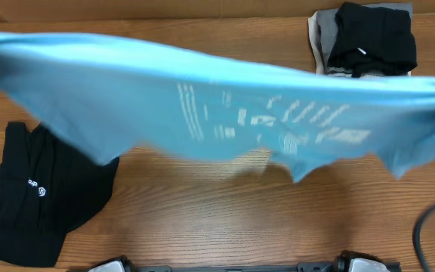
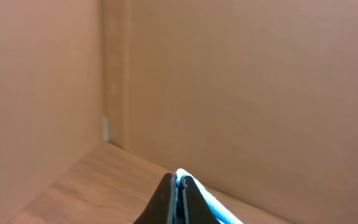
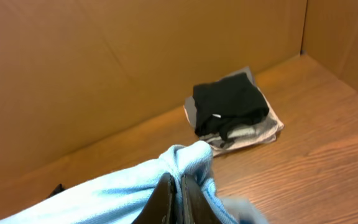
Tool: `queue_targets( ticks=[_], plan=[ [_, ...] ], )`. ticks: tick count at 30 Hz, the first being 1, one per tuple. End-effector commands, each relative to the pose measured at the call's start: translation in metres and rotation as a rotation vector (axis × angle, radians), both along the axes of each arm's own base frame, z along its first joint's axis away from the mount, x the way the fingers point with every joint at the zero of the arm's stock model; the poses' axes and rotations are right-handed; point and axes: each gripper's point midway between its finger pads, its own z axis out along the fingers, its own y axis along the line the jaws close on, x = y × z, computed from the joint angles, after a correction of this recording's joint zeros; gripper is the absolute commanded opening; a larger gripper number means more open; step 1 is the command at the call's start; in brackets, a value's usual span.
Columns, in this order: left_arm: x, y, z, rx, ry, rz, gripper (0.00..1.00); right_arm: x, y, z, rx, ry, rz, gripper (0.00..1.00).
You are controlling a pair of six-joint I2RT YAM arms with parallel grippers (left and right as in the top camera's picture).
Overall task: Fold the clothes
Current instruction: 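Lift the shirt with both grippers and spread it flat across the table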
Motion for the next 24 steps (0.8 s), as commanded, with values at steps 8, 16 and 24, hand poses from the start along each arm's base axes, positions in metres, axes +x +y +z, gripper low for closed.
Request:
queue_targets(
  ticks=[8, 16, 24],
  plan=[
    [0.002, 0.033, -0.048, 0.000, 0.215, 0.163, 0.04, 0.007, 0.008, -0.006, -0.048, 0.027, 0.088, 0.04],
    [0.077, 0.057, -0.149, -0.094, 0.579, 0.151, 0.04, 0.096, 0.015, -0.088, 0.034, 0.338, 0.254, 0.04],
    [0.163, 0.073, -0.271, -0.200, 0.876, 0.081, 0.04, 0.189, 0.036, -0.193, 0.064, 0.635, 0.385, 0.04]
  ],
)
